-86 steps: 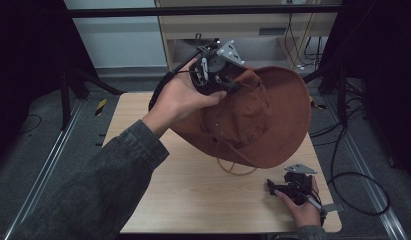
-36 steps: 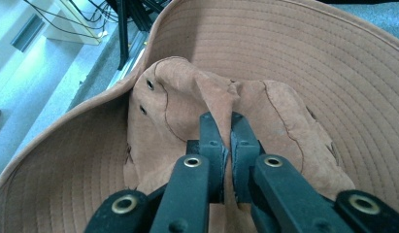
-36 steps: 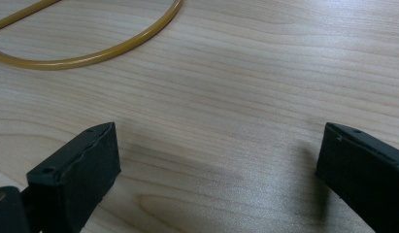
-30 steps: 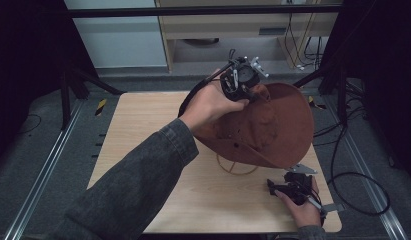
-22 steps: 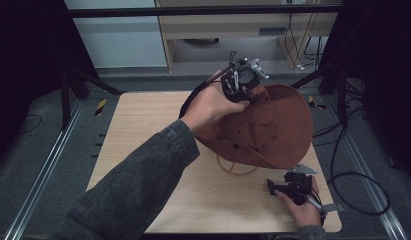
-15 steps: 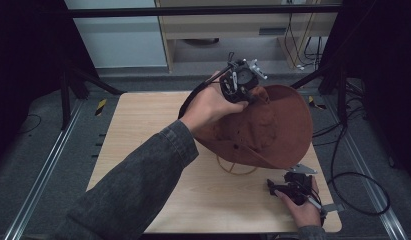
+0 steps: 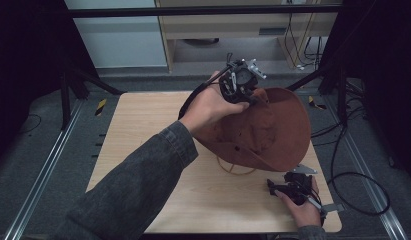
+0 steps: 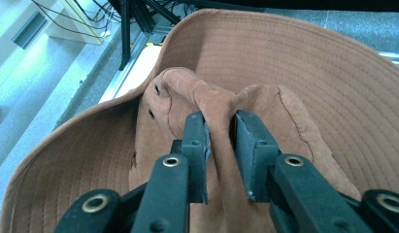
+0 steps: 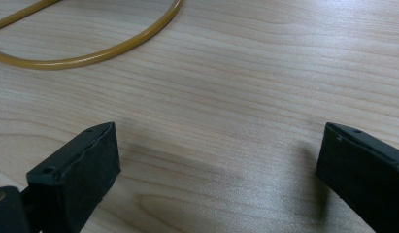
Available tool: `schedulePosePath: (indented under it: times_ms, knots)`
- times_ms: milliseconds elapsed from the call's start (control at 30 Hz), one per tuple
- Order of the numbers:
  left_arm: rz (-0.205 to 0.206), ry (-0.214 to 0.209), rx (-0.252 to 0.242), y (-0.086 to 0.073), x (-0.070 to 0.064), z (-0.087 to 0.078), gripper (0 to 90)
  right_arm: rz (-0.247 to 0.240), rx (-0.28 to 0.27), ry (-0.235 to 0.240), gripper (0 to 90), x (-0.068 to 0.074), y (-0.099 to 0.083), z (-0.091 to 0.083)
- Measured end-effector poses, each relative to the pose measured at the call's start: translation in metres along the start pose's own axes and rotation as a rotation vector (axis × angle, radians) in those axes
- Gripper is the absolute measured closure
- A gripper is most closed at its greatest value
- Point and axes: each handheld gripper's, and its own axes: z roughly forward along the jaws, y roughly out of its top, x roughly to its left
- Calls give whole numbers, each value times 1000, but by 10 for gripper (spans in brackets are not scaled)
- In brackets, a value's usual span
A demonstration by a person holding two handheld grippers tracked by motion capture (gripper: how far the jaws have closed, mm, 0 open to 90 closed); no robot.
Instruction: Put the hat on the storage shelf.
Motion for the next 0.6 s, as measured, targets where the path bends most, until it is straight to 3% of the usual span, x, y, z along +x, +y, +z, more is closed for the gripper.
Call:
schedulePosePath:
  times_ms: [600]
  knots:
    - [-4, 13, -12, -4, -1, 3, 570, 0, 0, 0, 20, 0, 0, 0]
